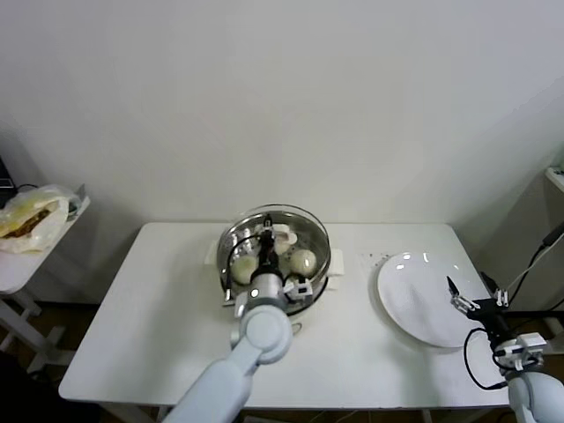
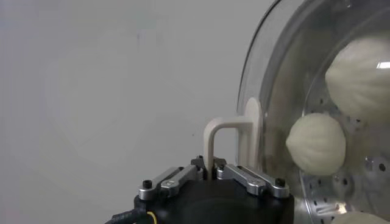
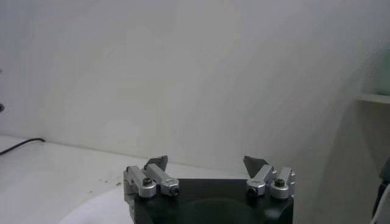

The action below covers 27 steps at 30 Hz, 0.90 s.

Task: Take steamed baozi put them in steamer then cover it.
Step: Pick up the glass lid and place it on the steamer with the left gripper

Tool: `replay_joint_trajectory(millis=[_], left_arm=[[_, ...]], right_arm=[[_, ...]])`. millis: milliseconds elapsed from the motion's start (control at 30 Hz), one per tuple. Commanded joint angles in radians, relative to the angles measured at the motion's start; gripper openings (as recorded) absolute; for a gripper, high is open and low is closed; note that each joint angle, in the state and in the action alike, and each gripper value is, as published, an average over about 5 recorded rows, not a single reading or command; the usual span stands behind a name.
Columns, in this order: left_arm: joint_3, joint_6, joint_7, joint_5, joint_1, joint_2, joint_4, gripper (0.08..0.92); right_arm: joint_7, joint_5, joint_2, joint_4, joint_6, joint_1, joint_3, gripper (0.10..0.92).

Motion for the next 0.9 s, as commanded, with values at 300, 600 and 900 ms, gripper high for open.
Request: replay_joint_trajectory(millis=[300, 600, 900], left_arm=[[-0.003, 0.029, 0.018, 0.003, 0.010, -0.030, 0.040, 0.154], [-0.004, 0.026, 0.005, 0.001, 0.006, -0.020, 0.053, 0.154], [-0.004, 0.017, -0.001, 0.000, 0.017, -0.009, 0.055, 0.154]], right_arm=[[-0.008, -0.011, 0.005, -0.012, 0.007, 0.009, 0.011, 0.823], [-0.016, -0.011, 0.003, -0.016, 0.010, 0.008, 0.021, 0.823], [-0.030, -0.010, 0.006, -0.015, 0.008, 0.009, 0.025, 0.823]])
